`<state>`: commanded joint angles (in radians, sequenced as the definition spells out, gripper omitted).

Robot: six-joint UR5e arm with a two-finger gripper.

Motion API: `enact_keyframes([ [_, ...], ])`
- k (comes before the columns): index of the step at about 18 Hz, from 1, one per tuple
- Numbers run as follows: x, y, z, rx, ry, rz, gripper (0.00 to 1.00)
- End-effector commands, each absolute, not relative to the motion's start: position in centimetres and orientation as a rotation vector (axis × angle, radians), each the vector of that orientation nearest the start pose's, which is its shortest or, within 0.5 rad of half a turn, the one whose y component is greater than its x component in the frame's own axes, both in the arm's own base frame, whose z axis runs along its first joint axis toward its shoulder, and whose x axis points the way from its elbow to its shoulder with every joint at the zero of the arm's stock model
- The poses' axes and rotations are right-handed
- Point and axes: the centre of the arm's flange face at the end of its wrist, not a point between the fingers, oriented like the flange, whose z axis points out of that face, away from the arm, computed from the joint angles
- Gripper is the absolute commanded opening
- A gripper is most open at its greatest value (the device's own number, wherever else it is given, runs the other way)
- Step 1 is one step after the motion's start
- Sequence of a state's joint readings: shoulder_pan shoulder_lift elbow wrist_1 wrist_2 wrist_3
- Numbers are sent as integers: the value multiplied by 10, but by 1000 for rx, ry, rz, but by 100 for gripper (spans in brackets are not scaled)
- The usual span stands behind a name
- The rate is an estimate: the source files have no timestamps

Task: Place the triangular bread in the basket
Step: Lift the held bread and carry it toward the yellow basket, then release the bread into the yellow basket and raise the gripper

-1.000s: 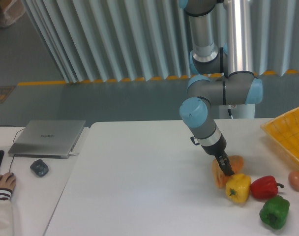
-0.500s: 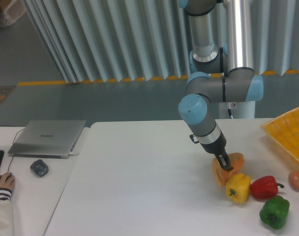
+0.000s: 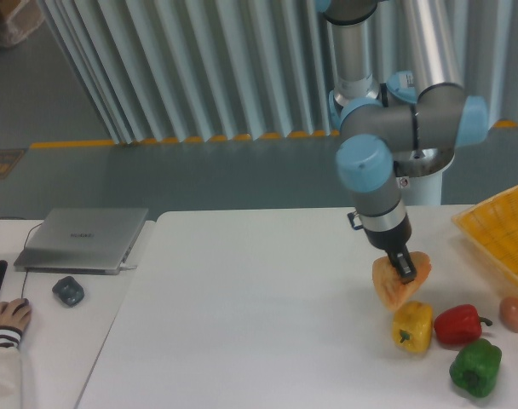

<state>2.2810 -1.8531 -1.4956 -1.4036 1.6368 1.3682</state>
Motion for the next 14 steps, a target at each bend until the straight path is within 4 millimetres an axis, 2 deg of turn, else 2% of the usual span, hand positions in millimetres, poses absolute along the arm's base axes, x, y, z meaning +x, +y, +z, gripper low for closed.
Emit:
enact_keyframes([
  [2, -309, 520, 392, -3013, 1135, -25, 33],
  [3, -317, 506, 403, -3002, 1157, -29, 33],
  [7, -334, 492, 401, -2980, 1205, -52, 33],
  [9, -346, 481, 406, -2969, 1197, -49, 33],
  [14, -372, 451, 411, -2903, 1317, -58, 33],
])
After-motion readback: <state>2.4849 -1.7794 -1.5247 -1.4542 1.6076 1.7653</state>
